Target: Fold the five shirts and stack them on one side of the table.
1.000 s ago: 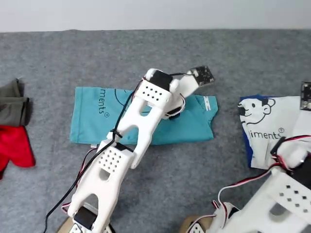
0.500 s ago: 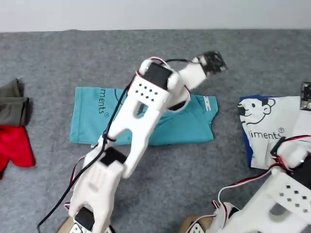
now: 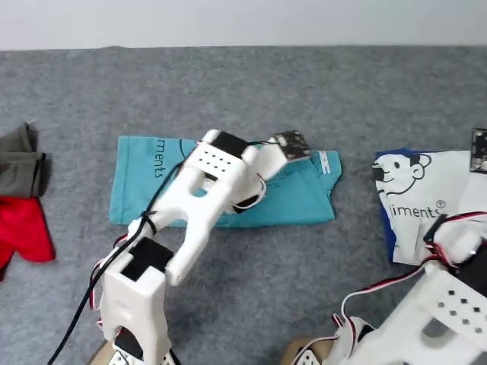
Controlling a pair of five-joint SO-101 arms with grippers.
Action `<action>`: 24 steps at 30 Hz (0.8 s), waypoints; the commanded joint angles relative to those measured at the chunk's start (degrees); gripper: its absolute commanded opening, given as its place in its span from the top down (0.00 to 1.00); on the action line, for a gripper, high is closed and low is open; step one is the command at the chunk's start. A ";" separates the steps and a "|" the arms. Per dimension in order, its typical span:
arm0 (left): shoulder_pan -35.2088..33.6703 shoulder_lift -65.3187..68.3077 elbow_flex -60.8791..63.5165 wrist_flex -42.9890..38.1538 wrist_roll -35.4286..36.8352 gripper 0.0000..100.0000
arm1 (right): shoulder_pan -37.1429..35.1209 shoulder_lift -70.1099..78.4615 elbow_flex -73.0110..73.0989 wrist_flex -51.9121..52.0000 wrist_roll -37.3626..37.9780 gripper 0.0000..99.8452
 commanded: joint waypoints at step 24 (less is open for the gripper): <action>-25.14 -5.80 -24.84 19.43 15.74 0.85 | 0.40 -11.12 8.79 2.24 0.62 0.99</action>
